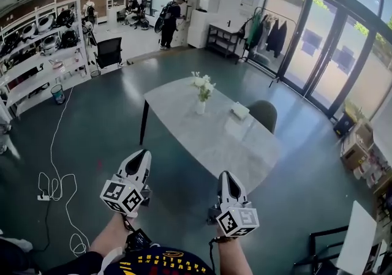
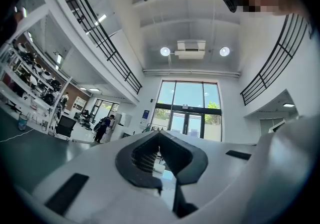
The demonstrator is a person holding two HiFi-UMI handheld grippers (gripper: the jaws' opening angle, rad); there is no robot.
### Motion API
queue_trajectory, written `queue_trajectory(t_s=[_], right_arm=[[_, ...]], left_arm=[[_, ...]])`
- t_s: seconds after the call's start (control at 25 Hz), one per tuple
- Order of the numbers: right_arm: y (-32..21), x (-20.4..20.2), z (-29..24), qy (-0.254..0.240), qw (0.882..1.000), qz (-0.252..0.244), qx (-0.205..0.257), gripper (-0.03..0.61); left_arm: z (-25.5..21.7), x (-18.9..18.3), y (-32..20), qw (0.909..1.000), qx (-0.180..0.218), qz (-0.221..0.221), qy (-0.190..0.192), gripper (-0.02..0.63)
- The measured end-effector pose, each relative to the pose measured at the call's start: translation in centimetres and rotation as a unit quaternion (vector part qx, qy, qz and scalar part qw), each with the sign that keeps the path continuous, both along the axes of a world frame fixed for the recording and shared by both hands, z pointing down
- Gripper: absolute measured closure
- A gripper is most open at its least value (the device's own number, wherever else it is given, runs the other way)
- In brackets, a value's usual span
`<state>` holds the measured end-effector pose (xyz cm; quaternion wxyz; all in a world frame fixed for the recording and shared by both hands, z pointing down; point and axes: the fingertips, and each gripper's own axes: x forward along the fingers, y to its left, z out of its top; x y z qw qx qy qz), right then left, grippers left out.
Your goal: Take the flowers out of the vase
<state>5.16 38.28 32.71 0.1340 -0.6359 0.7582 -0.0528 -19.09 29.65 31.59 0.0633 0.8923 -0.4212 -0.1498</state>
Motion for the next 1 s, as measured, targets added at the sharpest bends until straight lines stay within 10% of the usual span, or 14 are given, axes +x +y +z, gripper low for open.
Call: queue_trajectory(t_s=[0.64,1.0], right_arm=[[-0.3,-5.6,0.3,0.036,0.999,0.016,0.004,0.574],[-2.5,-8.5,1.7,0.065,0.998,0.011,-0.021,0.574]], left_arm=[[-1.2,-1.5,1.7,0.9928,0.088,0.064,-0.051,0.611],[0.1,-3.8,-0.9,0.9951,0.065,0.065,-0.036,0.609]])
